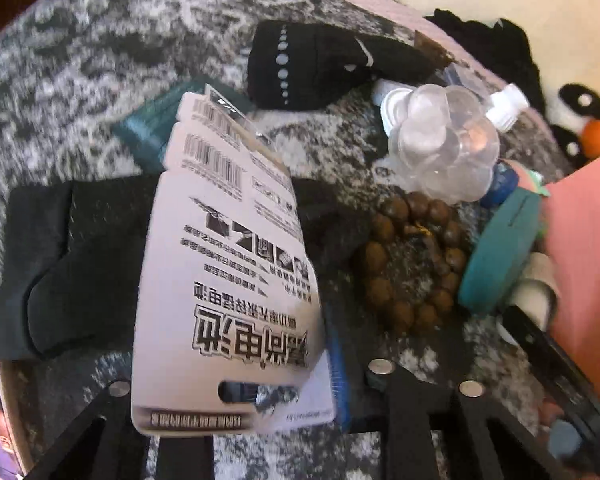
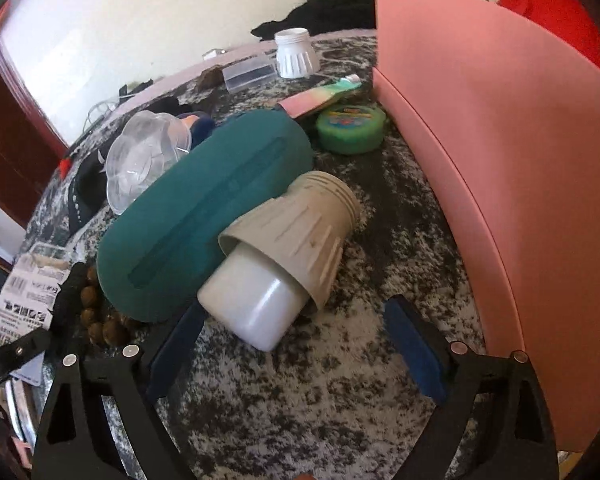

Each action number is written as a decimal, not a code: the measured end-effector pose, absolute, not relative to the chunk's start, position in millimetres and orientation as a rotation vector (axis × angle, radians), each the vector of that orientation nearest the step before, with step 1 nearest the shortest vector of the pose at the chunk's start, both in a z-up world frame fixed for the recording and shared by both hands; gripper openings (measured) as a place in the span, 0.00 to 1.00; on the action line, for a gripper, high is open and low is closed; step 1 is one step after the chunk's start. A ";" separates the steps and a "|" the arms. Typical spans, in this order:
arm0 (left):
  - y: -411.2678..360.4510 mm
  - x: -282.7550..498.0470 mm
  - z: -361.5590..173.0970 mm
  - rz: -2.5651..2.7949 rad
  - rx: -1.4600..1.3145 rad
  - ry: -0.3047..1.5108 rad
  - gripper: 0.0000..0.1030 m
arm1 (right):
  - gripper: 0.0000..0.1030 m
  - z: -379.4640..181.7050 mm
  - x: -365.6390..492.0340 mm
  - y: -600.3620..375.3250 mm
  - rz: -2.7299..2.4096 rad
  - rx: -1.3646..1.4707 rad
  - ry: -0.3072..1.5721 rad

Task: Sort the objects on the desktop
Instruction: 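Grasp the white battery card with the left tool while the right tool grasps the white bottle, then lift the battery card with the left tool while the right tool lifts the white bottle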

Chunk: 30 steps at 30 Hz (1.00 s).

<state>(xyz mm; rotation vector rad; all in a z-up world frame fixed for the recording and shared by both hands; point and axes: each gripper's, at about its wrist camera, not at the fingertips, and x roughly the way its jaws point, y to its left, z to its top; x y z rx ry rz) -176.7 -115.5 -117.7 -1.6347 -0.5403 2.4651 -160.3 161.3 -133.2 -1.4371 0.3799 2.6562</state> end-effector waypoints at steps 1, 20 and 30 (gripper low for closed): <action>-117.4 -176.2 -117.3 2.459 -1.632 -0.550 0.28 | 0.91 -133.3 -162.8 159.7 2.654 -1.433 0.370; -148.0 -160.3 -99.9 2.489 -1.702 -0.639 0.62 | 0.54 -129.9 -154.9 157.7 2.639 -1.484 0.340; -159.9 -168.7 -104.2 2.489 -1.619 -0.723 0.33 | 0.54 -130.6 -146.0 152.2 2.641 -1.521 0.295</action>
